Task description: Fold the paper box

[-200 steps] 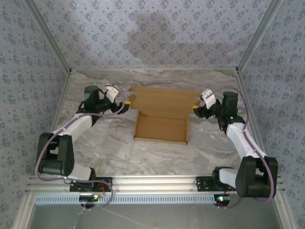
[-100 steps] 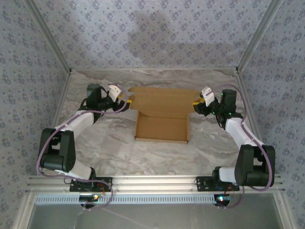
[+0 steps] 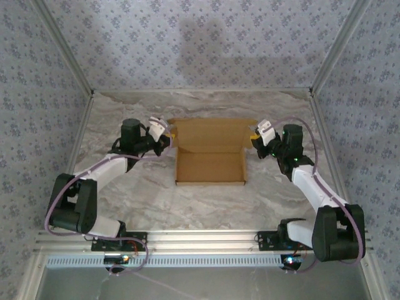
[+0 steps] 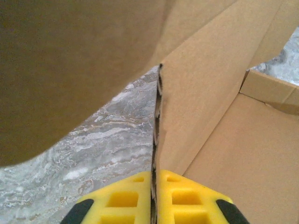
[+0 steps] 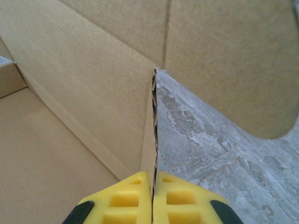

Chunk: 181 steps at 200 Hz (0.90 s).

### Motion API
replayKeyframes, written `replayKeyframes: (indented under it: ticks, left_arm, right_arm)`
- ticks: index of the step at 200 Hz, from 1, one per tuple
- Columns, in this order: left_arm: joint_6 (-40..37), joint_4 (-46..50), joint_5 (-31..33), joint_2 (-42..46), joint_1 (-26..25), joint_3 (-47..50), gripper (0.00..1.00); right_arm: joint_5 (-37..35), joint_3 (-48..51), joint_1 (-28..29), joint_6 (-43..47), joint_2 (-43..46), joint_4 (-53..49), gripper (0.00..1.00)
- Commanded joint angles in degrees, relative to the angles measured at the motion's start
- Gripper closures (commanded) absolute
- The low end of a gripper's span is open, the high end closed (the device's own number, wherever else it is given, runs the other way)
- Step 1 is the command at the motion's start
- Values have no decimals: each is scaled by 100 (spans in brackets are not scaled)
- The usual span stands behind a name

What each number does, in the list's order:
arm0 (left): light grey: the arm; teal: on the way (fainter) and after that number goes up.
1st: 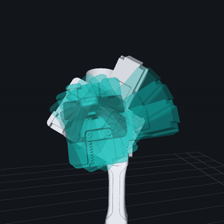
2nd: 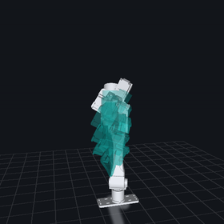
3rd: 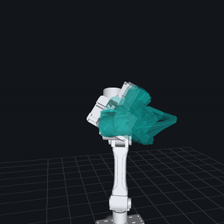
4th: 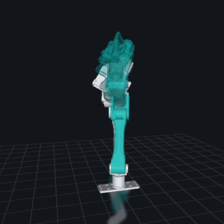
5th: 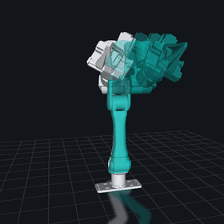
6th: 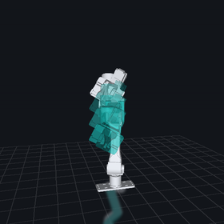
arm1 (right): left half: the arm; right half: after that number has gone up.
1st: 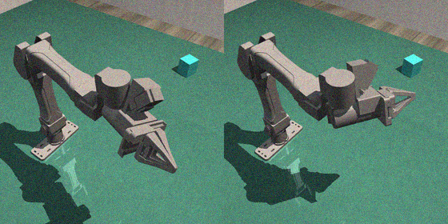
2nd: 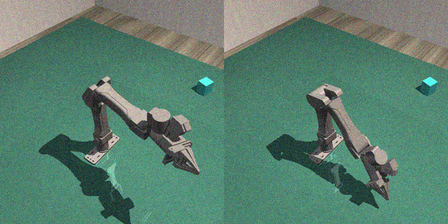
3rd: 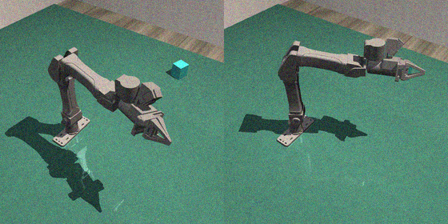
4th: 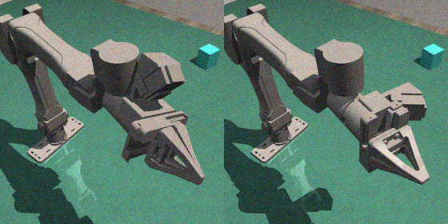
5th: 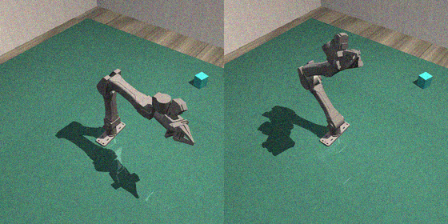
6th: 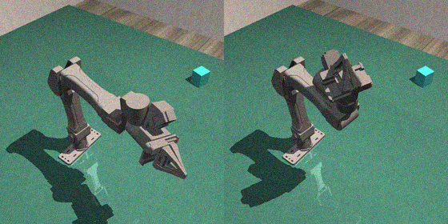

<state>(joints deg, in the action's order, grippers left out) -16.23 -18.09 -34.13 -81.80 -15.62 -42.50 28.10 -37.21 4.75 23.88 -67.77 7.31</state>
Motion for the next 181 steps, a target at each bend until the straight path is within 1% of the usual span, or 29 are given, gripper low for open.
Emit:
replayKeyframes:
  ticks: [1, 14, 24, 31, 45, 70, 105, 121, 128, 136, 161, 171, 181]
  left_arm:
    - [160, -291, 577, 262, -126, 68, 100]
    - [378, -298, 790, 286, -165, 36, 100]
    - [623, -285, 1151, 292, -240, -6, 100]
    - [757, -333, 1269, 313, -282, 1, 100]
    - [913, -384, 1898, 337, -466, 30, 100]
    - [1104, -618, 2593, 305, -724, 114, 100]
    - [1389, -1084, 3106, 285, -925, 248, 100]
    - [1578, -1301, 3255, 339, -943, 332, 100]
    - [1641, -1386, 3303, 365, -947, 363, 100]
    - [1698, -1446, 3413, 382, -984, 376, 98]
    - [1790, -1642, 3924, 355, -1205, 402, 97]
    - [1768, -1712, 4127, 311, -1329, 392, 97]
    - [1780, -1705, 4180, 253, -1403, 351, 97]
  right_arm:
    - [-638, 95, 214, -389, 119, 239, 95]
    - [-870, 66, 377, -617, 123, 224, 96]
    - [-1084, 21, 507, -816, 107, 190, 97]
    - [-1161, 5, 593, -916, 97, 167, 97]
    - [-1461, 36, 754, -1136, 95, 237, 98]
    - [-1851, 126, 993, -1618, 153, 545, 100]
    - [-2554, 321, 1494, -2132, 233, 1256, 100]
    - [-3016, 431, 1777, -2197, 229, 1715, 100]
    - [-3229, 460, 1889, -2178, 229, 1853, 98]
    - [-3549, 469, 2016, -2171, 225, 1991, 98]
    - [-4534, 566, 2317, -2417, 110, 2438, 98]
    - [-4747, 574, 2398, -2614, 27, 2558, 97]
    - [-4899, 544, 2467, -2737, -79, 2634, 96]
